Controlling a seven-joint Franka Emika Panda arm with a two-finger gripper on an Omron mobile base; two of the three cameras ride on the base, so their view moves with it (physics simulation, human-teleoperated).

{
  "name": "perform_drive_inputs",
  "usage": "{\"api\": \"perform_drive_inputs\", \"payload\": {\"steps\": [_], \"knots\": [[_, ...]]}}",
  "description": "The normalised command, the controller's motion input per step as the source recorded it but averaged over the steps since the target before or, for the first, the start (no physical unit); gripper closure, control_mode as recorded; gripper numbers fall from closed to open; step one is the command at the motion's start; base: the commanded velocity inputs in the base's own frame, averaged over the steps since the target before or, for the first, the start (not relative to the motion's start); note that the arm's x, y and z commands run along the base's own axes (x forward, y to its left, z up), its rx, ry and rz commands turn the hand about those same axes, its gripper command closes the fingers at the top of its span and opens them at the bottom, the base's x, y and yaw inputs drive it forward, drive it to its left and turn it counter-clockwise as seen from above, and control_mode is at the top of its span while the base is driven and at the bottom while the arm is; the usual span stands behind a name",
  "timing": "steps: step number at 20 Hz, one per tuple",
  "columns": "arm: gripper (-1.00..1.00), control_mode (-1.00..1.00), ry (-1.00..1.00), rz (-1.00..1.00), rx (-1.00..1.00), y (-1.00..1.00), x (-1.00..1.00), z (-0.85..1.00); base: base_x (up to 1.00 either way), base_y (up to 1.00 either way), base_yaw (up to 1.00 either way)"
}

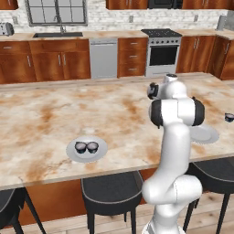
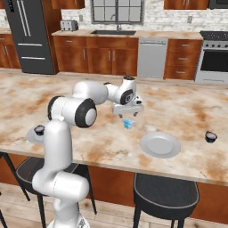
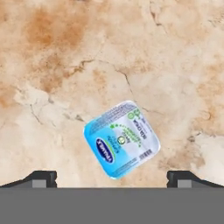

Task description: Place two yogurt containers on each plate.

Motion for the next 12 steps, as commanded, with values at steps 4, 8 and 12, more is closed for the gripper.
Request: {"api": "perform_drive_inputs", "payload": {"steps": [4, 8, 12], "knots": [[-1.0, -1.0, 0.0, 0.0, 0.0, -0.11, 0.13, -0.47, 0.0, 0.0, 0.0], [-1.0, -1.0, 0.0, 0.0, 0.0, 0.0, 0.1, -0.19, 0.0, 0.0, 0.0], [-1.0, -1.0, 0.0, 0.03, 0.0, 0.04, -0.41, -0.07, 0.0, 0.0, 0.0]]}}
